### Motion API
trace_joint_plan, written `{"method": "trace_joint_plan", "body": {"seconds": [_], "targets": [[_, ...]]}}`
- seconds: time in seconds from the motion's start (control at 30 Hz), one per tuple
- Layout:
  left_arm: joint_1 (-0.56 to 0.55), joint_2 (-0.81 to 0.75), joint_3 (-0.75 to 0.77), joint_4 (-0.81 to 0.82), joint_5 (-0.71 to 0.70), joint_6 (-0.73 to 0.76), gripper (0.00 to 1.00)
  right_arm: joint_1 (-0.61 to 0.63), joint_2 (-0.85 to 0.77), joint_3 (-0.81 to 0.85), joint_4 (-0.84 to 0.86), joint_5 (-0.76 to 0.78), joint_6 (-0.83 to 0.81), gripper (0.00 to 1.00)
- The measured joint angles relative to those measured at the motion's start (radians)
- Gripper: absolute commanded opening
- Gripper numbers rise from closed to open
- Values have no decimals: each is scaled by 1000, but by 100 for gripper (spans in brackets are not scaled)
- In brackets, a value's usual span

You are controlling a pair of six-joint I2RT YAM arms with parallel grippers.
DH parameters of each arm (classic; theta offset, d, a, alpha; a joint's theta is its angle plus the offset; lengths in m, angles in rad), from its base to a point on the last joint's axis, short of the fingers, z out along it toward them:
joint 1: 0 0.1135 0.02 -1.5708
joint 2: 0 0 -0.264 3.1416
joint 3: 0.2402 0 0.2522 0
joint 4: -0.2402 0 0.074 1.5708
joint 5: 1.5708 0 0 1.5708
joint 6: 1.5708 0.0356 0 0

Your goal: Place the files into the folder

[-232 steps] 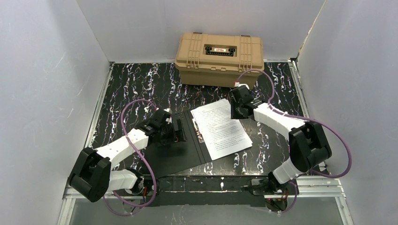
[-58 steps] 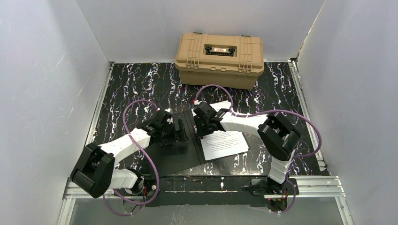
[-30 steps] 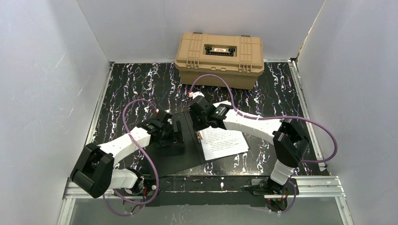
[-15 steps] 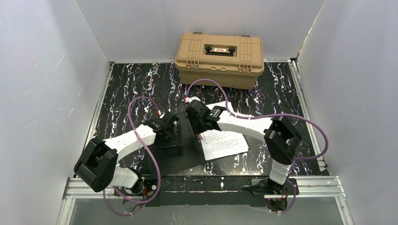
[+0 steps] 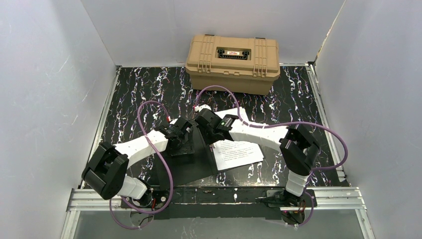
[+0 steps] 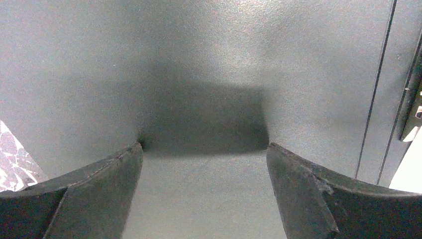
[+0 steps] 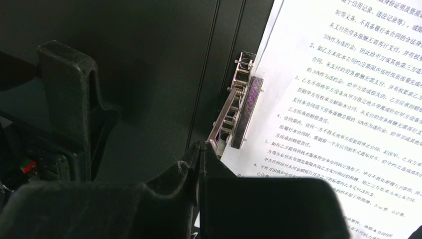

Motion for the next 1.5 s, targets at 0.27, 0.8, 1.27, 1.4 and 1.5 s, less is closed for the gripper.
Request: {"method": "trace_joint_plan", "body": {"seconds": [0.27, 0.8, 1.27, 1.4, 1.5], "targets": [[0, 21, 16, -9, -6, -22, 94, 22, 0, -14, -3, 40, -18, 1], [0, 46, 31, -16, -18, -58, 95, 72, 15, -81, 9, 138, -21, 1], [0, 48, 33, -18, -20, -58, 95, 96, 58, -132, 67, 188, -21, 1], [0, 47, 34, -19, -20, -58, 95, 96, 57, -133, 71, 186, -20, 1], [1, 45, 34, -19, -19, -57, 95, 96, 55, -133, 72, 183, -16, 1]]}}
